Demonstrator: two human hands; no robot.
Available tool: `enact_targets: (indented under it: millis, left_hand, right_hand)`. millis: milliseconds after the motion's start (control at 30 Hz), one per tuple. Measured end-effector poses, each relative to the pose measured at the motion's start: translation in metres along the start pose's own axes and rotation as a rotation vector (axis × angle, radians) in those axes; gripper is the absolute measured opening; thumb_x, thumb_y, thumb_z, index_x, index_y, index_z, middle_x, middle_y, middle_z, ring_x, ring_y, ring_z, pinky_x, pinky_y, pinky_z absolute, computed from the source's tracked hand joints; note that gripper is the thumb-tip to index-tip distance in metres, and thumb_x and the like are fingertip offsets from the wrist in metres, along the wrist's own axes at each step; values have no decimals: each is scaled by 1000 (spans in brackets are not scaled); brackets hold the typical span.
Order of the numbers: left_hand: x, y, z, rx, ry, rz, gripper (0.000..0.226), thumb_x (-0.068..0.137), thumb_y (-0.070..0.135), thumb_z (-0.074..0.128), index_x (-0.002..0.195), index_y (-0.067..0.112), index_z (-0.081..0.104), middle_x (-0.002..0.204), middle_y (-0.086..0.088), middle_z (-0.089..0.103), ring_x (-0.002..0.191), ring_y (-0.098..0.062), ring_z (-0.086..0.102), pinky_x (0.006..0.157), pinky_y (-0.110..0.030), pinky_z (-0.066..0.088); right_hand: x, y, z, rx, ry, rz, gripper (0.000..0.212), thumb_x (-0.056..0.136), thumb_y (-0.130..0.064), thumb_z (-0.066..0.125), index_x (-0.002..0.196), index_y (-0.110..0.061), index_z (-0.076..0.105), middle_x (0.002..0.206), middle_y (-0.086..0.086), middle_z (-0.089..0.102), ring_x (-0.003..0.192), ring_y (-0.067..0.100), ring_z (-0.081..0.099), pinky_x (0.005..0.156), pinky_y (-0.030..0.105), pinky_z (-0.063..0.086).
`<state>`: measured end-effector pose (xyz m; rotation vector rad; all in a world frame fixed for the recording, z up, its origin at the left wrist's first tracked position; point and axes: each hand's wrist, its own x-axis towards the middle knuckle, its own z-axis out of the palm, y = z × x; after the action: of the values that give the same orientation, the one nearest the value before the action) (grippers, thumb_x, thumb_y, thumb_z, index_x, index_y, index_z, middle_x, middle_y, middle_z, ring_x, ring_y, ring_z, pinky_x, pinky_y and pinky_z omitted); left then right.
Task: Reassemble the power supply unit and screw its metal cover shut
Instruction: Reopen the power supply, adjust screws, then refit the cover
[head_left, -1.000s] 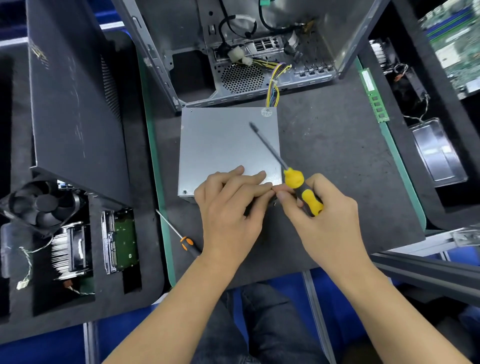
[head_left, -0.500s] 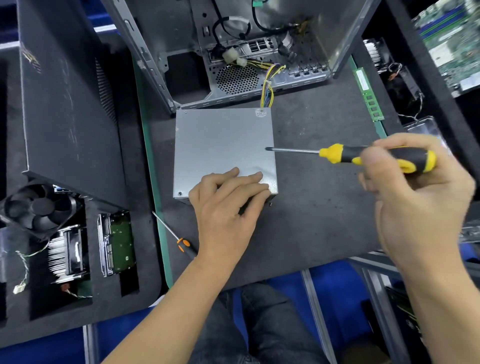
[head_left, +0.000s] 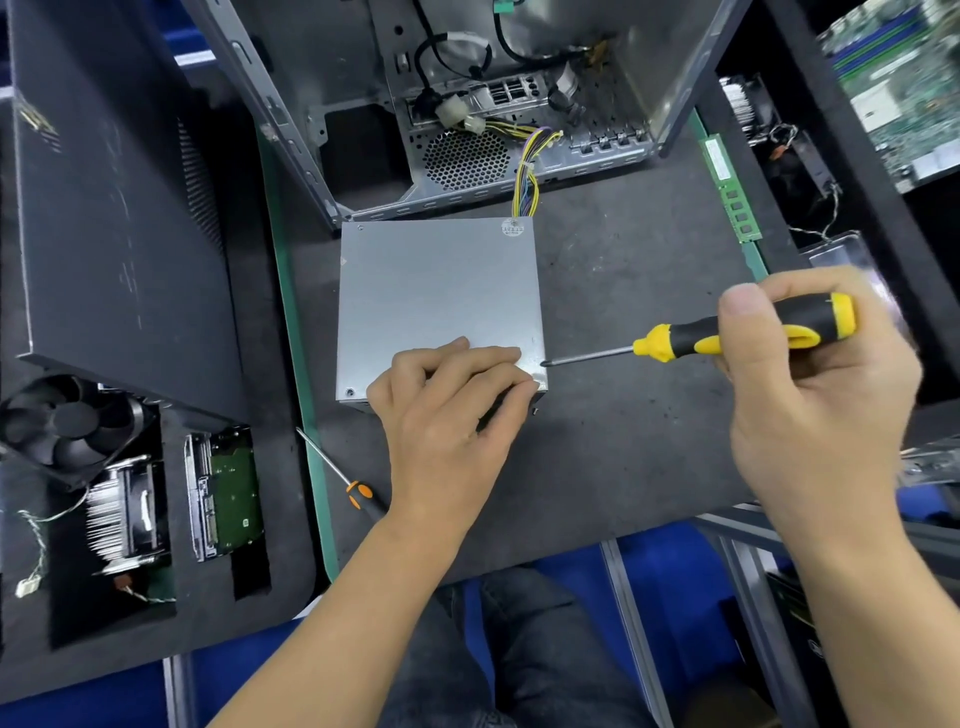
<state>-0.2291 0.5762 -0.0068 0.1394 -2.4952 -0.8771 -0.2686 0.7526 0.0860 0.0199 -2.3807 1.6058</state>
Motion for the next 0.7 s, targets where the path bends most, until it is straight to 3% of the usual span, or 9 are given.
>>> enact_targets:
  millis: [67,200,333,433,600,700]
  left_hand:
    - [-1,-1,0,18,15,25,18,92,33,68,80,25,79,102,18,72,107,-18,56,95,-27,22]
    - [-2,-2,1,19,38,53,21,95,31,65,81,24,79,102,17,73,107,-18,56,95,-28,23]
    - [-2,-1,3,-1,55,44,20,94,29,66,80,24,79,101,17,73,108,-16,55,96,-28,24]
    - [-2,-1,4,1,64,37,21,94,29,65,79,23,79,100,16,73,108,-16,55,95,-29,25]
    - [-2,-1,4,3,67,35,20,93,29,66,79,22,79,100,16,73,108,-16,55,95,-29,25]
    - [-2,-1,4,-5,66,30,24,95,31,64,79,22,79,99,16,73,108,-15,55,94,-31,26]
  right_hand:
    - [-1,1,0,-23,-31,-20,15,96,-30,60,84,-31,50,60,-25,58,50,4,46,50,12,35]
    - [-2,1,3,-46,-61,-21,14,93,-33,60,82,-31,50,57,-24,54,49,-1,48,52,6,32]
    - [-2,4,3,-37,-64,-27,13,93,-33,59,83,-32,51,57,-23,53,50,0,47,52,7,32]
    - [0,6,2,-44,-56,-28,13,93,-35,58,82,-34,51,61,-12,51,53,4,44,54,11,34]
    - [-2,7,3,-55,-69,-19,13,94,-34,59,83,-33,52,59,-17,52,50,1,45,52,8,32]
    - [-4,7,3,-65,-73,-28,13,93,-35,59,83,-33,52,64,-8,53,51,1,45,52,8,33]
